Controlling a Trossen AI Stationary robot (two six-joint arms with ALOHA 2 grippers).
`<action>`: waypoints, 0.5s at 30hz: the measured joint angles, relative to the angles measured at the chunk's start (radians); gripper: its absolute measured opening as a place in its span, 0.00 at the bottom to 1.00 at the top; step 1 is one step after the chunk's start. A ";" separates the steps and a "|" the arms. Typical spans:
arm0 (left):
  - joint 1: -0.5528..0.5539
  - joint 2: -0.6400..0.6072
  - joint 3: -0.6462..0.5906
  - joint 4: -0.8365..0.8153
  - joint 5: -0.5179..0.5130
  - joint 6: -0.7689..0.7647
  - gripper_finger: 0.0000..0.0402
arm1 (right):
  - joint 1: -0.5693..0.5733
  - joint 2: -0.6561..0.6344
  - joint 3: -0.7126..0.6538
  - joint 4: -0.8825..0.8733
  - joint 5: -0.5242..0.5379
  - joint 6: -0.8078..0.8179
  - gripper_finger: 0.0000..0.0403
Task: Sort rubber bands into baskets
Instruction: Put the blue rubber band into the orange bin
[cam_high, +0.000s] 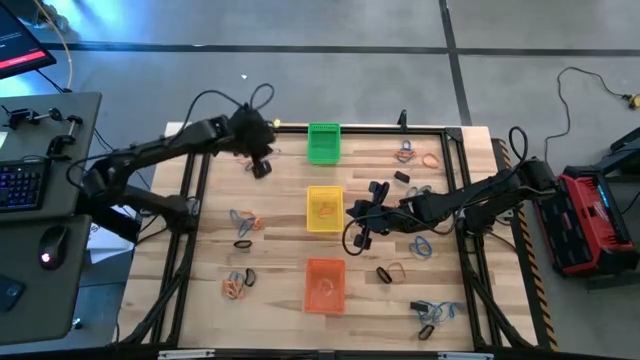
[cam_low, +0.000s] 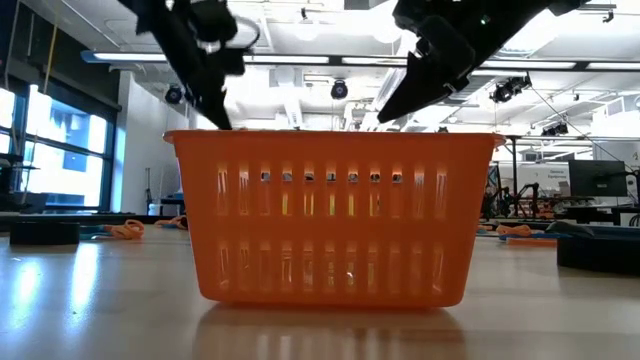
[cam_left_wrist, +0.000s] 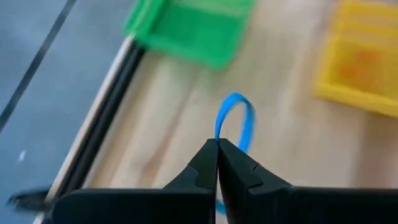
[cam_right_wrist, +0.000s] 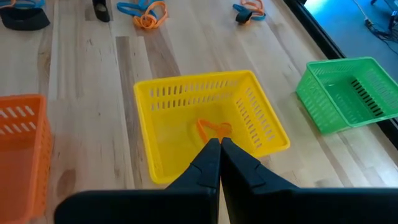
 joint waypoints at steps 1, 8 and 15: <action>-0.040 -0.011 0.000 0.001 0.000 -0.010 0.00 | 0.000 0.000 0.000 -0.001 -0.010 0.003 0.00; -0.322 -0.027 0.000 0.043 0.001 -0.092 0.00 | -0.003 0.000 0.000 -0.001 -0.022 0.004 0.00; -0.542 -0.001 0.000 0.186 0.001 -0.120 0.00 | -0.003 -0.001 0.000 -0.001 -0.017 0.002 0.00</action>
